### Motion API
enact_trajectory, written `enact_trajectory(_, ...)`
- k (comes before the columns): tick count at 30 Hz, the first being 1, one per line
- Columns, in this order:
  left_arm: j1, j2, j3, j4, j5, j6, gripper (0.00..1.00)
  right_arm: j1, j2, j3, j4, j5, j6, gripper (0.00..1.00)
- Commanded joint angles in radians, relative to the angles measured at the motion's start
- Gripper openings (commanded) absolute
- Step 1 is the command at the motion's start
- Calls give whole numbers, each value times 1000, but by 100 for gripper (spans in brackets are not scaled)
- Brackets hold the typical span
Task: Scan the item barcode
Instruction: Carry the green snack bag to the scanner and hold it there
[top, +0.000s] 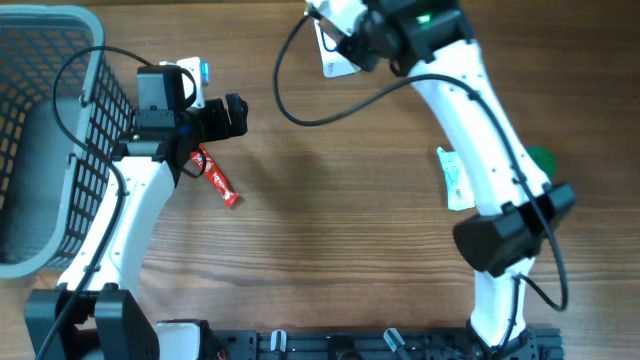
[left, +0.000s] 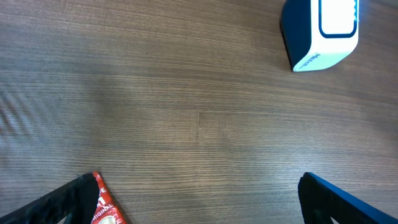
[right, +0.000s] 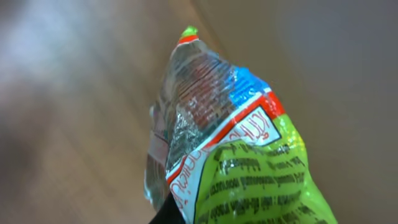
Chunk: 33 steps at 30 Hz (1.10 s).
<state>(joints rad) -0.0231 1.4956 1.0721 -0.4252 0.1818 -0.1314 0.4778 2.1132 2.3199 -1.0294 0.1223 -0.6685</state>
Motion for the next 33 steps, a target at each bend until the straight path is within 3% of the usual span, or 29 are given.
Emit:
enact_trajectory(1, 5, -7, 2, 2, 8, 23, 100, -1, 92, 28, 111, 167, -69, 4)
enact_trajectory(11, 5, -7, 2, 2, 8, 23, 100, 10, 311, 27, 558, 395, -178, 4)
enact_trajectory(15, 5, -7, 2, 2, 8, 23, 100, 23, 358, 27, 655, 434, -233, 4)
enact_trajectory(24, 5, -7, 2, 2, 8, 23, 100, 64, 418, -15, 663, 346, -211, 4)
enact_trajectory(33, 5, -7, 2, 2, 8, 23, 100, 65, 418, -25, 616, 263, -19, 4)
